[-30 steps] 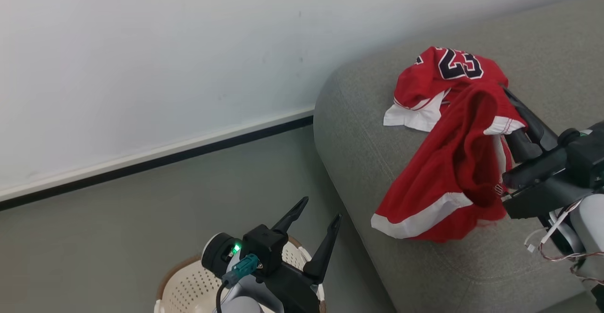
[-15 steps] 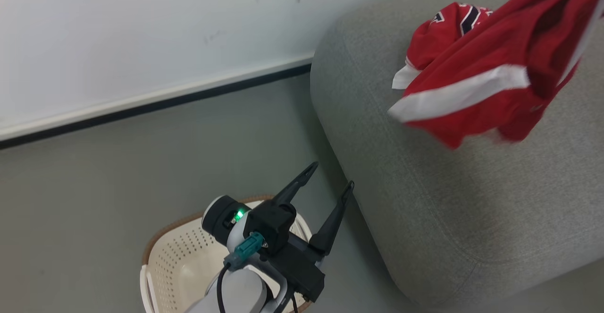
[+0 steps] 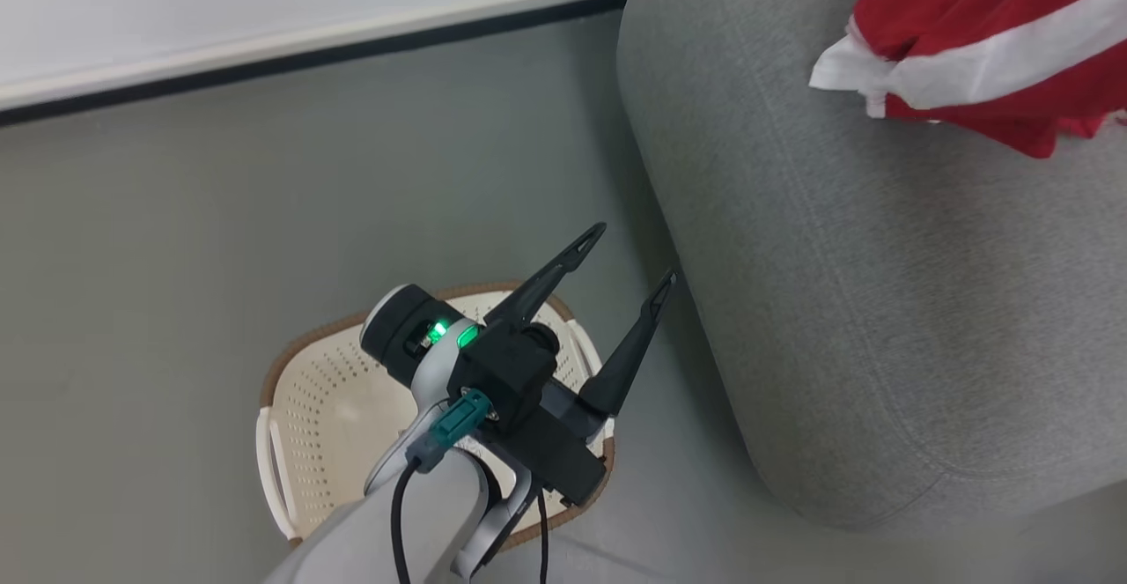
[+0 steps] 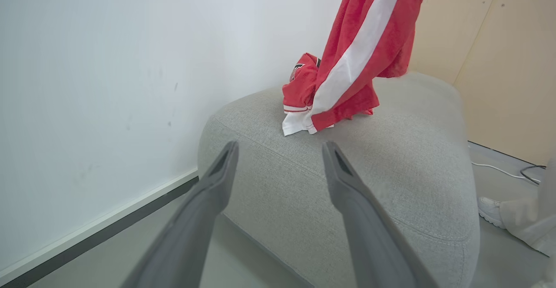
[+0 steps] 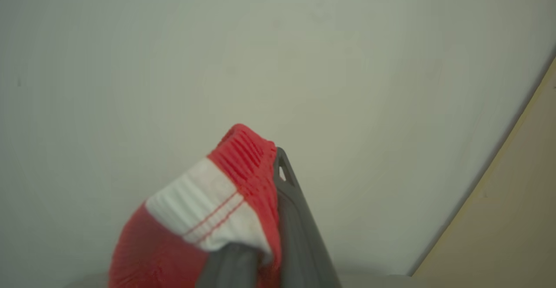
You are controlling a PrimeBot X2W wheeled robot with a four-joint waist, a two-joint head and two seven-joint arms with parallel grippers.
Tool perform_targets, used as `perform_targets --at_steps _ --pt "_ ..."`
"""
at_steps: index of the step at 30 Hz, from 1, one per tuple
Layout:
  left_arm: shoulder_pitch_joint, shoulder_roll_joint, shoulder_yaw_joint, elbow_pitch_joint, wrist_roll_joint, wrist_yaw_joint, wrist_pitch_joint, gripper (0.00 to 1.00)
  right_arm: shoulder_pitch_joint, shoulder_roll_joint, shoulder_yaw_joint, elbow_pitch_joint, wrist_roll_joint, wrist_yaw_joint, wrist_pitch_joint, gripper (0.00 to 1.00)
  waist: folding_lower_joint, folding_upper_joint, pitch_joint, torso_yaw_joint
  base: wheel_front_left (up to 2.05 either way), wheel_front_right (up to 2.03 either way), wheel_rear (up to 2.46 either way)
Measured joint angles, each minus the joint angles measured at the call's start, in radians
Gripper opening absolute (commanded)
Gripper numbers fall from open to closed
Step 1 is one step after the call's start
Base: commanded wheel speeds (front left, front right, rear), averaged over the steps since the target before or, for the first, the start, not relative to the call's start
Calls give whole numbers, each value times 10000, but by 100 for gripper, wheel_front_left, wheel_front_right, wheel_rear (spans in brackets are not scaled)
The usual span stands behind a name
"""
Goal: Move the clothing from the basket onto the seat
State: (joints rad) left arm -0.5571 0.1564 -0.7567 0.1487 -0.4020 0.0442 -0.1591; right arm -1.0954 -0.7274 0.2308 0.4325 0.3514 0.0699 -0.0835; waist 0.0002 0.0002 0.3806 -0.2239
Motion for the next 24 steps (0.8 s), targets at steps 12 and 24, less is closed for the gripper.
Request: perform_targets --at_steps 12,24 --pt "-664 449 -35 -700 512 -4 533 100 -895 527 61 1939 -207 -443 190 0 0 1 1638 550 0 0 0" --pt "-953 646 -12 -872 621 -4 698 100 -1012 1687 430 3753 -263 -608 -391 0 0 1 2708 763 0 0 0"
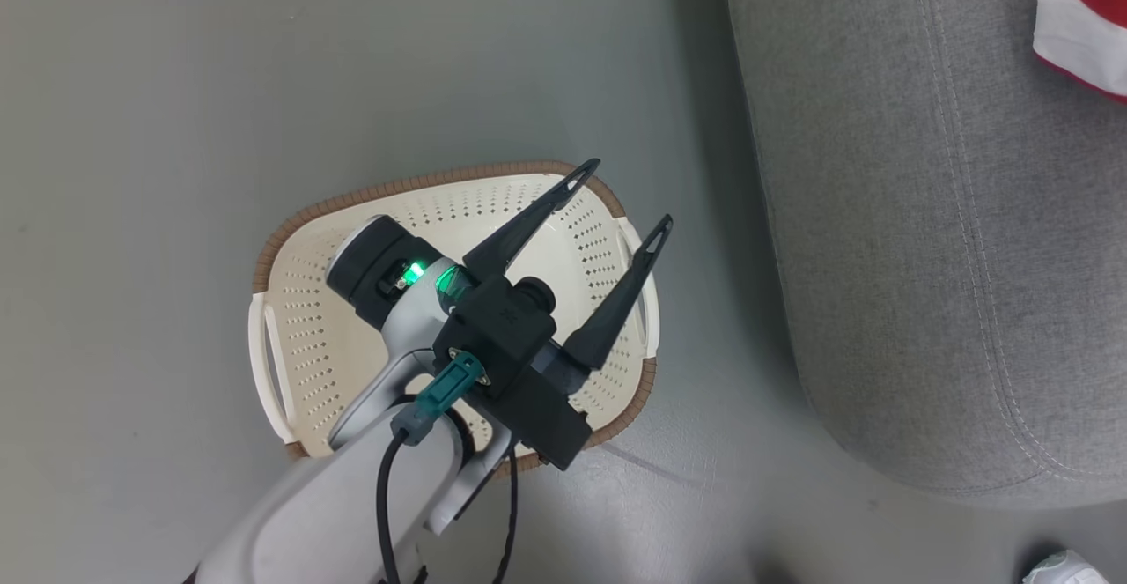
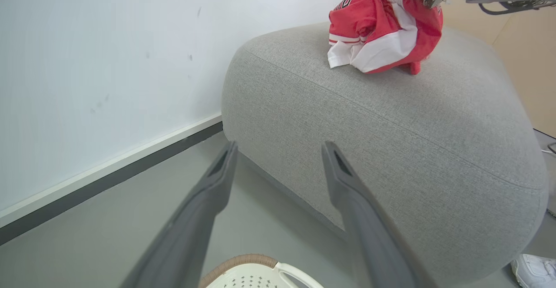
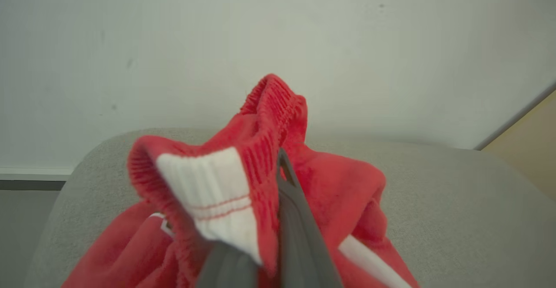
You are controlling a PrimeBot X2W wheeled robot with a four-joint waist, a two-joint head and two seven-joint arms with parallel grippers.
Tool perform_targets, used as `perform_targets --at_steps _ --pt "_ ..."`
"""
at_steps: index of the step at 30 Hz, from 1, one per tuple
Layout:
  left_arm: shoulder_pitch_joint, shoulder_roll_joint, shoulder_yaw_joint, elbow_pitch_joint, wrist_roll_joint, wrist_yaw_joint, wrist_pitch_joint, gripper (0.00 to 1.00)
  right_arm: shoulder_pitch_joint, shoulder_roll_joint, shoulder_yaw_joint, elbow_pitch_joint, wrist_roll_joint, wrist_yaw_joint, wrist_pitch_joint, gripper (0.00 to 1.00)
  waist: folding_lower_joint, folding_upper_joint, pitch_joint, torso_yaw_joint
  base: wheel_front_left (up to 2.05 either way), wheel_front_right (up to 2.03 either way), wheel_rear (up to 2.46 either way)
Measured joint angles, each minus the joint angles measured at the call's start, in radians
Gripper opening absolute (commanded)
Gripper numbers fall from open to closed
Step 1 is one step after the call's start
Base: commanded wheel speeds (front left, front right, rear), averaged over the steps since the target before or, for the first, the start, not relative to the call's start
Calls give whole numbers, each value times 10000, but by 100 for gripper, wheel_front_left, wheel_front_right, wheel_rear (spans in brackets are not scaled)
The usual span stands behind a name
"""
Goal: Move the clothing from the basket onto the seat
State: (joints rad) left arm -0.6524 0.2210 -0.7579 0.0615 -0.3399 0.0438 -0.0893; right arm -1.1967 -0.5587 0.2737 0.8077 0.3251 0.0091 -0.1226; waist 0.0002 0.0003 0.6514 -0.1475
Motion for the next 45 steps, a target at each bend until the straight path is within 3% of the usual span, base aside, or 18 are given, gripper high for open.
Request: perform_targets --at_steps 4,6,8,18,29,45 --pt "0 157 27 19 100 2 8 100 0 322 81 508 2 17 -291 0 -1 -1 36 -120 0 0 0" --pt "0 201 50 56 176 2 8 100 0 453 105 723 2 56 -466 37 -1 -2 10 -205 0 0 0" --pt "3 226 61 123 176 2 8 100 0 562 104 894 8 56 -654 100 -2 -1 -43 -286 0 0 0" --pt "68 238 201 441 -27 2 -113 100 100 1060 326 1536 15 468 -1126 100 -3 -2 -636 -716 0 0 0" --pt "481 -190 541 1170 -690 10 -723 100 1098 1402 654 1687 0 763 -1264 100 -3 -3 -1894 -1039 0 0 0" --pt "1756 -495 1361 2336 -1542 362 -1336 100 2994 2449 826 784 105 851 -1269 100 -5 -5 -4158 -546 0 0 0"
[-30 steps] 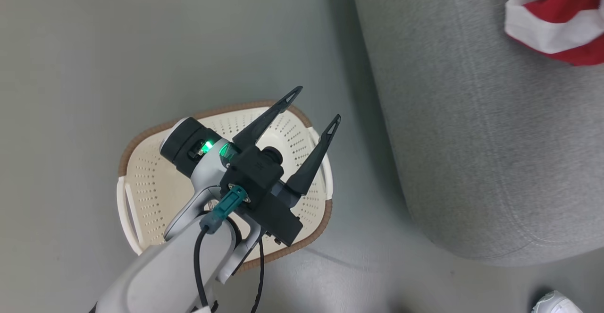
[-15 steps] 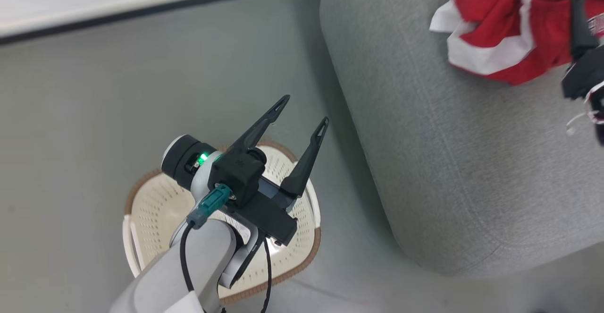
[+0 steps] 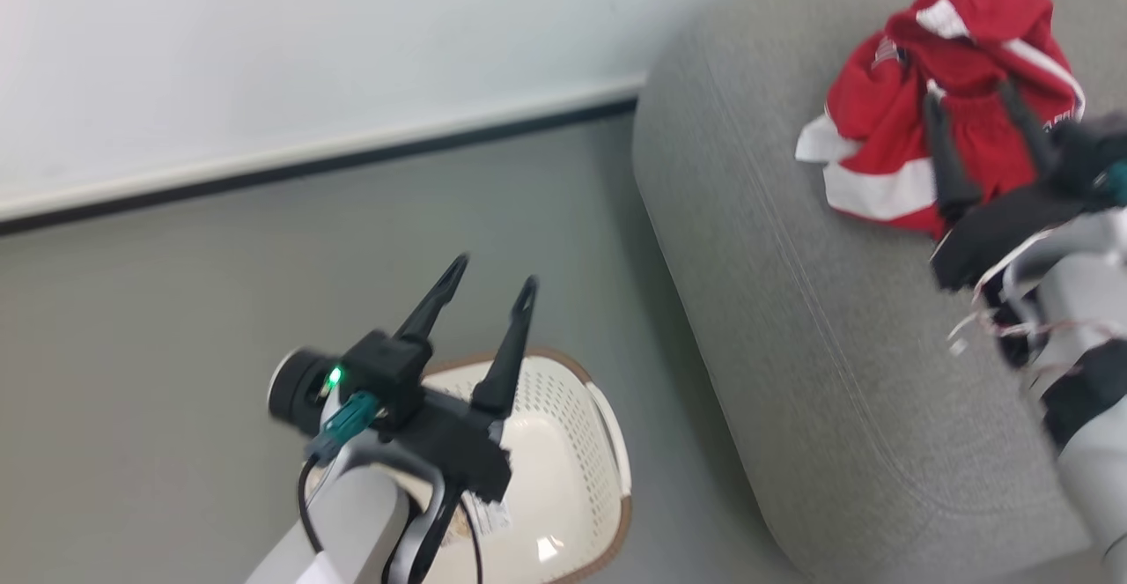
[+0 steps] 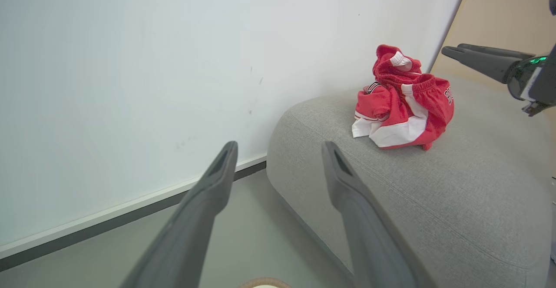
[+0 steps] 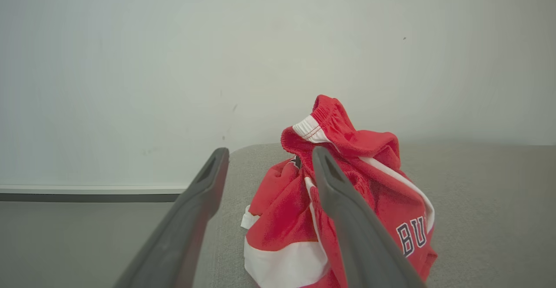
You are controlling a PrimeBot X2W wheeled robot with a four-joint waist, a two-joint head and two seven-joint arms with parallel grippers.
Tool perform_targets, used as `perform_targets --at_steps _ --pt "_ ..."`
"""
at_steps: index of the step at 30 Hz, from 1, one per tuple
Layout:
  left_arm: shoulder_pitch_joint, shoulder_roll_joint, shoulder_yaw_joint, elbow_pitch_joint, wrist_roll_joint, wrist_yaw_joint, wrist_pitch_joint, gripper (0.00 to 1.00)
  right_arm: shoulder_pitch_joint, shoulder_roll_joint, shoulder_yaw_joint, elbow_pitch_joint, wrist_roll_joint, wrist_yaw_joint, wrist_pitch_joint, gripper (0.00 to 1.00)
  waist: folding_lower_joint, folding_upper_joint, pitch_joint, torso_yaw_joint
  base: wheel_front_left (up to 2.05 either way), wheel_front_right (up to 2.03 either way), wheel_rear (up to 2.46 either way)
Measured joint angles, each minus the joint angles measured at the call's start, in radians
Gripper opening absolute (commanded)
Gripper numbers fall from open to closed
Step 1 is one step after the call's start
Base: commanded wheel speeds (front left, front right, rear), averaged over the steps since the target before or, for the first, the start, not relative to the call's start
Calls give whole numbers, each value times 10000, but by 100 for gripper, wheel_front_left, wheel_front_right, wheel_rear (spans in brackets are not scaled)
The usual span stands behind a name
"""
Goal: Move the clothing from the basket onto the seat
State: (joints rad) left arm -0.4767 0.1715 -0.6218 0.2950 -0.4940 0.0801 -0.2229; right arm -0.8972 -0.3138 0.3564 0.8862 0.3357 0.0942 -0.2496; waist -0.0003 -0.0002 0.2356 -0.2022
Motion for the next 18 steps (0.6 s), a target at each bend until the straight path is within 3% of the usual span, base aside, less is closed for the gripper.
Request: perform_targets --at_steps 6,13,18 --pt "1037 176 748 123 -176 217 -171 100 1423 508 -15 -591 198 -27 2 100 -1 0 -994 431 0 0 0" --pt "2197 637 1444 -73 -203 357 -211 100 2914 943 -58 -1563 353 -355 2 100 0 1 -1867 802 0 0 0" --pt "3126 794 2000 -347 -203 431 -257 100 4140 1103 -125 -2433 349 -809 2 100 0 1 -2348 986 0 0 0"
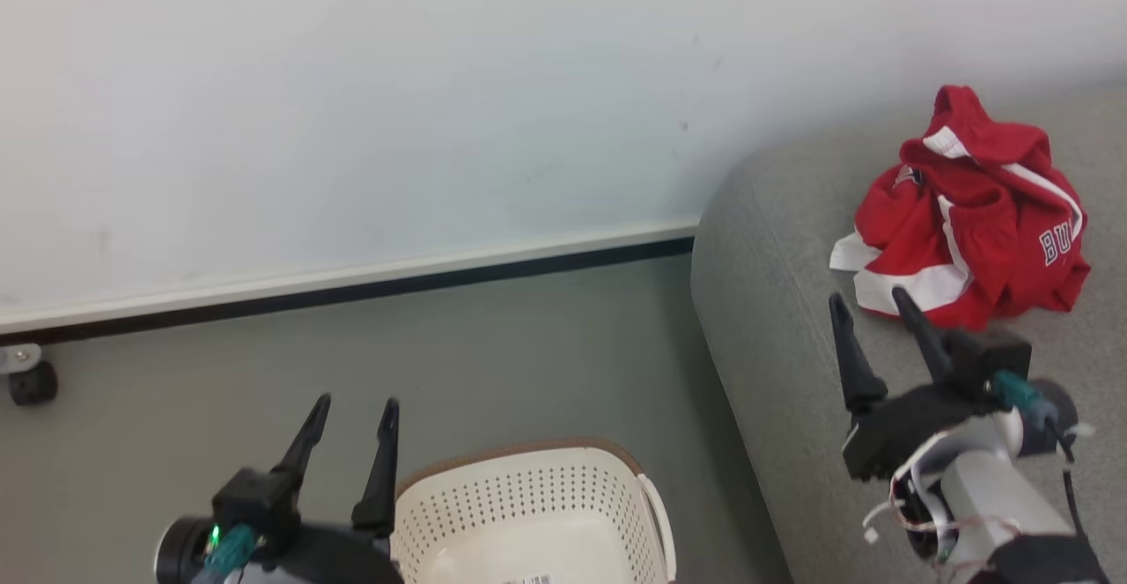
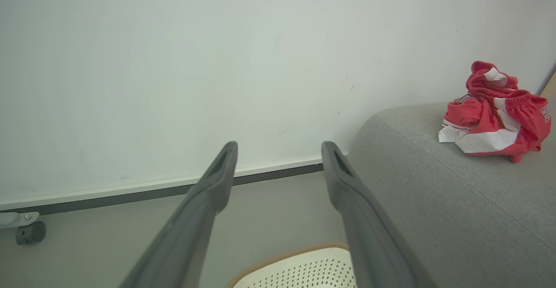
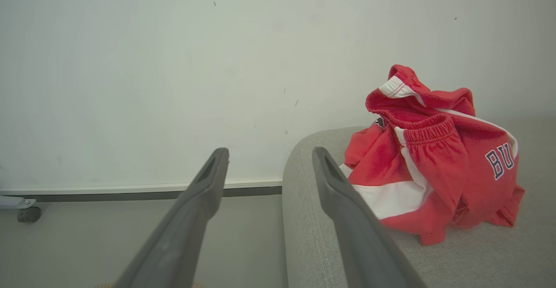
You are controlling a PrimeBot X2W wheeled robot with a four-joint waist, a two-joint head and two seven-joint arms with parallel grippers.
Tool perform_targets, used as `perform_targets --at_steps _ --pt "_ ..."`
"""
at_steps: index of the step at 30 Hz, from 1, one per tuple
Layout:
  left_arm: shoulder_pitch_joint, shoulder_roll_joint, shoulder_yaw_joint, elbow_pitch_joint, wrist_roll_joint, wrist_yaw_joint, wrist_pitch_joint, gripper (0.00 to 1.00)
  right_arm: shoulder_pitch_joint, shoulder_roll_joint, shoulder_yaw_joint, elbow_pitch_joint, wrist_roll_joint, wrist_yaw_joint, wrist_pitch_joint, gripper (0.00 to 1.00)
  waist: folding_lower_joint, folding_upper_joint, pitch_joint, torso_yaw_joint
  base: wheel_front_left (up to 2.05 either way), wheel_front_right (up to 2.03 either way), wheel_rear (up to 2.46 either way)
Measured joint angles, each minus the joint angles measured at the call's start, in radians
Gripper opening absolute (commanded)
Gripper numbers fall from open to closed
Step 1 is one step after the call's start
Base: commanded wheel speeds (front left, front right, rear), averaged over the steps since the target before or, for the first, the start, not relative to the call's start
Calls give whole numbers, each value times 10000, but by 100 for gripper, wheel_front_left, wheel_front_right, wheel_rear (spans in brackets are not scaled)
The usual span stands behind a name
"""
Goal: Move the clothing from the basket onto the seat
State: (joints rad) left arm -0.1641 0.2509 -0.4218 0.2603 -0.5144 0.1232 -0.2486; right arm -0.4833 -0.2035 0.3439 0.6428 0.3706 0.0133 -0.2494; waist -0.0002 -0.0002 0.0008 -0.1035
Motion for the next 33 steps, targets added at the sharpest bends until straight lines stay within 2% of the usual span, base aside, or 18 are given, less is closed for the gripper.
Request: perform_targets --at_steps 8,14,26,33 --pt "1372 -73 1108 -560 12 10 -8 100 1692 113 -142 -1689 -6 -539 0 100 1 0 -413 212 0 0 0" --pt "2198 -418 1735 -823 301 12 -10 100 2767 104 -374 -2886 -13 -846 -2 100 1 2 -494 374 0 0 0" --pt "3078 -740 2548 -1496 867 12 -10 100 4244 102 -853 -4729 -102 -1118 -2 100 2 2 -491 710 0 0 0" --pt "3174 -872 2763 -1766 1066 12 -10 100 4854 96 -1185 -5315 -117 -1206 0 100 3 2 -404 704 0 0 0"
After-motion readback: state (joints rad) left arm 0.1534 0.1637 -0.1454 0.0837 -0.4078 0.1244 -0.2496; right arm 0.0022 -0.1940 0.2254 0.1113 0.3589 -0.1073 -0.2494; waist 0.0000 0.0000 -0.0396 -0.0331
